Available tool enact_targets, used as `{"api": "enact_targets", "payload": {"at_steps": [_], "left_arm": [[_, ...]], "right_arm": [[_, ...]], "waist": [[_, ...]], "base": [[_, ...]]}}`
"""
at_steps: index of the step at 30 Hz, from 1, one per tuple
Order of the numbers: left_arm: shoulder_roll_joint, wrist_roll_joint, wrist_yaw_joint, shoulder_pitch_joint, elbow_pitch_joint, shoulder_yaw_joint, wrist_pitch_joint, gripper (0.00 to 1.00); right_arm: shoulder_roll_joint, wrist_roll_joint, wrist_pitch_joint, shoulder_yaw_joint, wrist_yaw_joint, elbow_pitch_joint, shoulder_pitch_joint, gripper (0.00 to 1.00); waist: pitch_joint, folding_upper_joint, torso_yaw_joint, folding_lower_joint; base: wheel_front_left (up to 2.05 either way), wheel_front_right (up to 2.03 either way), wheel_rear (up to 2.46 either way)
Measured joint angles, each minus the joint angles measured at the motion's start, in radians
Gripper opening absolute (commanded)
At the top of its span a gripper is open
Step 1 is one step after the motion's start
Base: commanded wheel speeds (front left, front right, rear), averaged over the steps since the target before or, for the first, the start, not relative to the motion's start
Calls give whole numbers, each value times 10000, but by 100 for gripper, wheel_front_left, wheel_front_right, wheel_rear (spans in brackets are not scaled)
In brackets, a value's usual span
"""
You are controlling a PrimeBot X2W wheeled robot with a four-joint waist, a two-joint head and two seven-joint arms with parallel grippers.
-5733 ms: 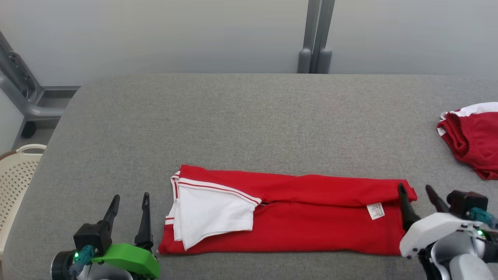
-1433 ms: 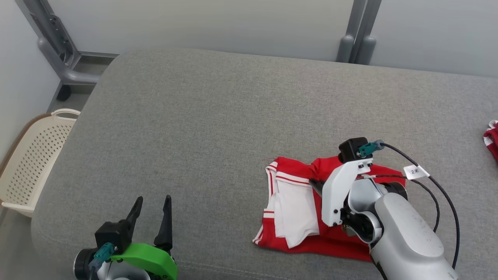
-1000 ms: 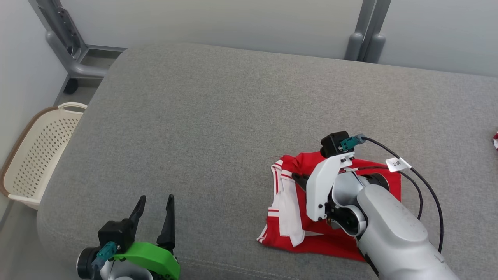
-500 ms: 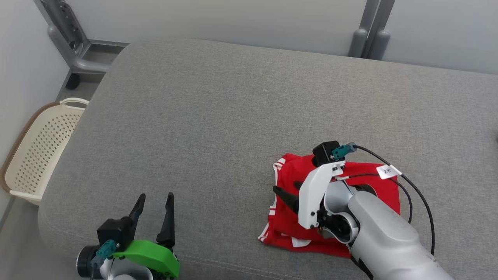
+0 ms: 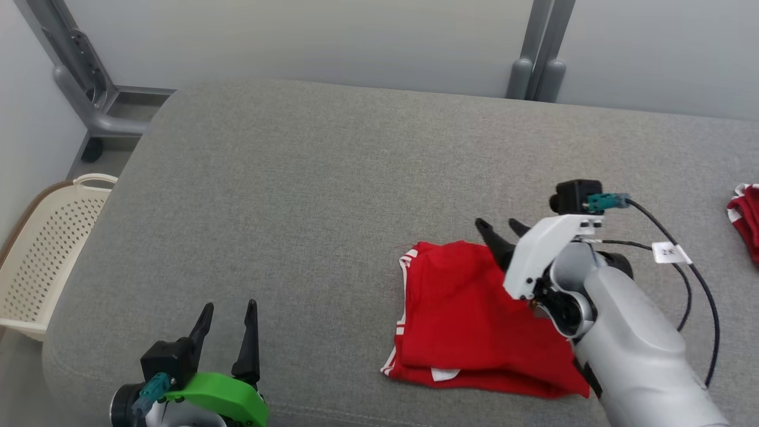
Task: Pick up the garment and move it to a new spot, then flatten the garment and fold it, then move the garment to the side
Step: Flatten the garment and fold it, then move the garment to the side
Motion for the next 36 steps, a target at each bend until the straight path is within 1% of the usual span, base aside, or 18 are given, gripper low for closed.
{"api": "enact_targets", "payload": {"at_steps": [4,8,12,16,20,25,33,34,36], "left_arm": [[8,13,0,119,-35,42,0,100],[8,13,0,211,-33,12,0,100],[2,12,-2,214,-29,-40,0,100],[2,12,-4,214,-25,-48,0,100],[10,13,-10,214,-21,-44,0,100],[52,96,-19,195,-81,-46,0,100],[123,293,-19,-38,-297,-84,0,100],[138,351,-19,-76,-341,-96,0,100],[136,368,-19,-102,-368,-125,0,100]], "right_arm": [[-221,-1145,119,-1515,-2,-301,740,100],[-221,-2213,508,-2761,0,-1285,1742,100],[-115,-3068,1018,-3651,0,-2489,2866,100],[29,-3225,1756,-4238,0,-3542,3711,100],[29,-2801,2341,-4282,-2,-4119,4181,100],[48,-2249,2614,-4253,-2,-4199,4267,100],[50,-2063,2878,-4138,0,-3363,3683,100],[48,-2150,3078,-4140,0,-3009,3487,100],[44,-2284,3313,-4121,0,-2725,3340,100]], "waist": [[-167,0,-179,0],[-294,0,-369,0],[-342,1,-538,0],[-340,1,-657,0],[-308,1,-723,0],[-190,1,-723,0],[189,1,-582,0],[311,1,-538,0],[433,1,-487,0]], "base": [[0,0,0],[0,0,0],[0,0,0],[0,0,0],[0,0,0],[0,0,0],[0,0,0],[0,0,0],[0,0,0]]}}
